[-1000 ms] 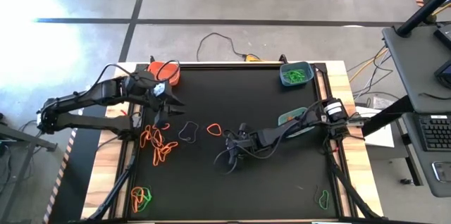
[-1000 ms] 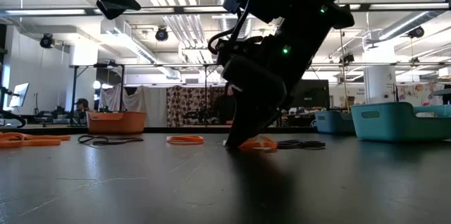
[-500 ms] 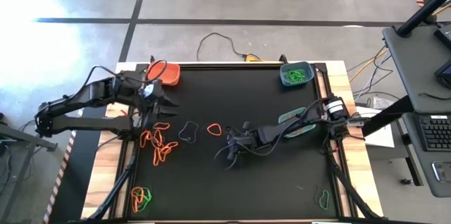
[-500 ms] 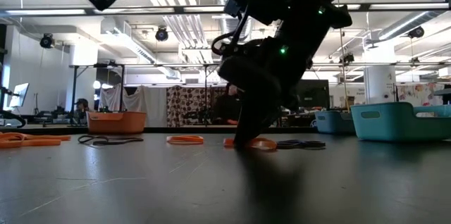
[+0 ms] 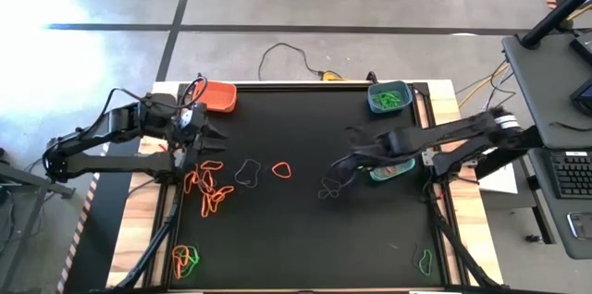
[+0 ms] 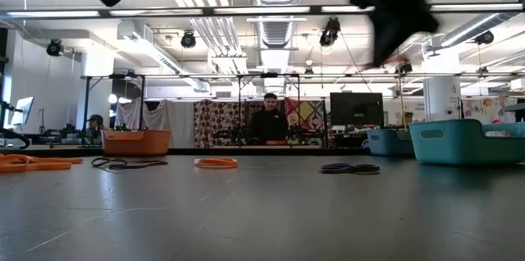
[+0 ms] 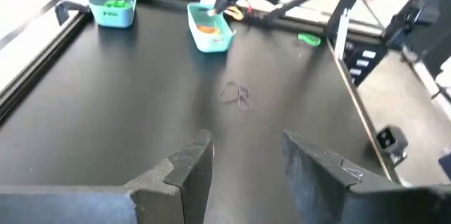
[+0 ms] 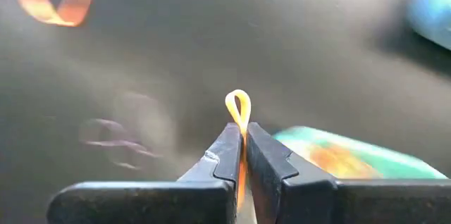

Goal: Sort rubber bands into baskets
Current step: Put the orange rubber band into the green bin

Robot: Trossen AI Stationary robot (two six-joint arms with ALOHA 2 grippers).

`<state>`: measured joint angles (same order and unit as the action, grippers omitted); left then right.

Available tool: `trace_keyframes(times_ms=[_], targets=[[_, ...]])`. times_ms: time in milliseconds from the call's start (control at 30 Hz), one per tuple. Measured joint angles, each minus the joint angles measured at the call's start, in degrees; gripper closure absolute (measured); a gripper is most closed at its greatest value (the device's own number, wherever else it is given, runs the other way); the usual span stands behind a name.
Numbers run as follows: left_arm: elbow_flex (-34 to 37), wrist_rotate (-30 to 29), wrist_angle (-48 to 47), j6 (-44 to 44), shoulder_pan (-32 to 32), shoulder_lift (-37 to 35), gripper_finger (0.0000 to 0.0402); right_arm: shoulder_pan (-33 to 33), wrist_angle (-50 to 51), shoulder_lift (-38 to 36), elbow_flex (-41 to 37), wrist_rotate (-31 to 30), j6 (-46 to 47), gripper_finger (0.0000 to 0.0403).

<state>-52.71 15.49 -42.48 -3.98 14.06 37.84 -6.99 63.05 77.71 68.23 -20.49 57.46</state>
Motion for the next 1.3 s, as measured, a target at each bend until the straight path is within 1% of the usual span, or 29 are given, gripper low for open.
trace_keyframes(times_ms=[67,167,233,333,467,667,833,967,1033,1133,1300], targets=[[0.0,0.0,2.0,-1.3,0.0,0.4,0.0248,0.3,6.6,-3.5,-2.3,-0.5,4.6,0.0391],[0.0,-0.1,7.7,-4.2,0.0,1.3,0.0248,0.4,10.5,-8.7,-7.9,0.1,13.1,0.0391],[0.0,0.0,11.8,-5.1,0.0,1.7,0.0248,0.8,9.9,-11.5,-12.6,2.1,17.6,0.0391],[0.0,0.0,17.0,-4.7,0.0,2.9,0.0248,1.5,7.2,-13.3,-19.1,4.7,19.9,0.0391],[0.0,-1.2,20.8,-2.5,0.0,5.6,0.0248,5.7,2.4,-13.7,-22.6,5.2,22.1,0.0391],[0.0,-1.5,25.1,-1.3,0.0,10.3,0.0248,10.5,5.8,-11.0,-24.0,5.6,17.3,0.0391],[-1.5,-1.5,23.6,-1.5,0.0,12.0,0.0248,11.0,6.2,-8.3,-24.4,6.0,13.5,0.0391],[-4.0,-1.5,22.9,-1.5,0.0,11.9,0.0248,12.6,6.2,-3.6,-24.4,8.4,10.4,0.0390],[-5.8,-1.5,23.0,-1.5,0.0,11.8,0.0248,13.8,6.1,-0.7,-24.4,8.5,9.4,0.0390],[-8.2,-1.5,21.0,-0.9,0.0,11.5,0.0248,16.0,6.0,2.8,-24.5,8.2,9.3,0.0390],[-12.1,-1.5,13.4,0.8,0.0,11.0,0.0248,17.2,4.7,6.4,-24.6,7.6,7.4,0.0389]])
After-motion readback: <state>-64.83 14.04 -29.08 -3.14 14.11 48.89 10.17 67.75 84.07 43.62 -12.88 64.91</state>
